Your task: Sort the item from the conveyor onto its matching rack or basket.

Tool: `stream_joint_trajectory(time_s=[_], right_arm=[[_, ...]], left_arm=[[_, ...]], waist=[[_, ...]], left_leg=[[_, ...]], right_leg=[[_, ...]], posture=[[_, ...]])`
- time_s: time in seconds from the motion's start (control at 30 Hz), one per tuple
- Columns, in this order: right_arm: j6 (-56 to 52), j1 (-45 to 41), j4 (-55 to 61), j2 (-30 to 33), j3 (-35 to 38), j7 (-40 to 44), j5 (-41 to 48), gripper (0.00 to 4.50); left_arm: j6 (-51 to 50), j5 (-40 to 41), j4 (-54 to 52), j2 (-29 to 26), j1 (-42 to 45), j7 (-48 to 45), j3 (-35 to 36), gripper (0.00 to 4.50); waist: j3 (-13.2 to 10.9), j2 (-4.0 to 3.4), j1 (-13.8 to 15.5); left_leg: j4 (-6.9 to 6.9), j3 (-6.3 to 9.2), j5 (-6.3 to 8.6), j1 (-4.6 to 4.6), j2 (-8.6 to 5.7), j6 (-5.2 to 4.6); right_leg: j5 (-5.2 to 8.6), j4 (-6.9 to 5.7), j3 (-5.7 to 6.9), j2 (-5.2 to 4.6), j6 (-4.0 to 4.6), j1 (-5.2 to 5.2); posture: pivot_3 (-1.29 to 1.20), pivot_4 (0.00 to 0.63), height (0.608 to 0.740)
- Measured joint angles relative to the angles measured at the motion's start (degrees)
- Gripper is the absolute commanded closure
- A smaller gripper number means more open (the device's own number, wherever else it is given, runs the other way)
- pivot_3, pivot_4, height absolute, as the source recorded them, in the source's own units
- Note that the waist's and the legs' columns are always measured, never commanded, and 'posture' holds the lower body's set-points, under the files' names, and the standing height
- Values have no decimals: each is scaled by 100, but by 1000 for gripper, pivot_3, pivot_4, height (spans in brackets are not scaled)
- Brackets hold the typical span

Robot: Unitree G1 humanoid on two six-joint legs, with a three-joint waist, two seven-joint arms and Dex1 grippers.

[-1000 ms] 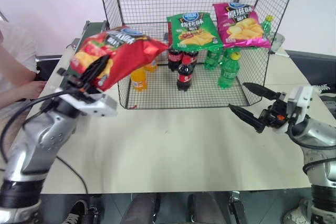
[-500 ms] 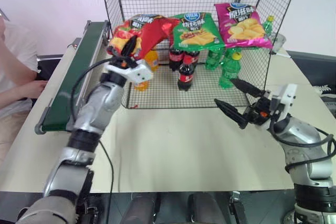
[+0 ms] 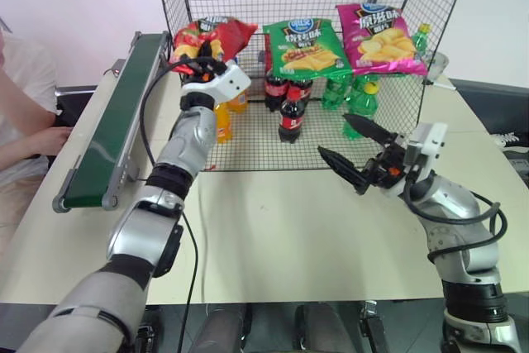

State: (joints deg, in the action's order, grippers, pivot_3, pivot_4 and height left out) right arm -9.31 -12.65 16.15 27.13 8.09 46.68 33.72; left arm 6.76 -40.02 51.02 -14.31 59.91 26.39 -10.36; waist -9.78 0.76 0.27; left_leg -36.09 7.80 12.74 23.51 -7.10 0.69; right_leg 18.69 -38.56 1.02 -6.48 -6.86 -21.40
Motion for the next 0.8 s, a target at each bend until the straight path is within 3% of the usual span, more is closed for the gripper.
stream_joint_trajectory(time_s=[0.37,0.77,0.8], right_arm=[[-1,-104,-12,2,-9,-31,-68,0],[-2,-104,-12,-1,-79,-90,-147,0],[-2,-104,-12,-2,-85,-94,-148,0]], left_arm=[[278,730,1558,274,944,186,6,4454],[769,1211,1838,285,1066,-164,49,4454],[790,1267,1839,287,1062,-192,58,4218]], waist=[[-2,5,-3],[-2,5,15],[-2,5,16]], left_leg=[[-4,-3,-1,3,-1,2],[-7,-3,-2,4,-2,3],[-7,-3,-2,4,-2,3]], right_leg=[[1,-6,2,0,-2,-3],[0,-8,2,-1,-2,-3],[0,-8,2,-1,-2,-3]], posture=[[0,150,740],[0,150,740],[0,150,740]])
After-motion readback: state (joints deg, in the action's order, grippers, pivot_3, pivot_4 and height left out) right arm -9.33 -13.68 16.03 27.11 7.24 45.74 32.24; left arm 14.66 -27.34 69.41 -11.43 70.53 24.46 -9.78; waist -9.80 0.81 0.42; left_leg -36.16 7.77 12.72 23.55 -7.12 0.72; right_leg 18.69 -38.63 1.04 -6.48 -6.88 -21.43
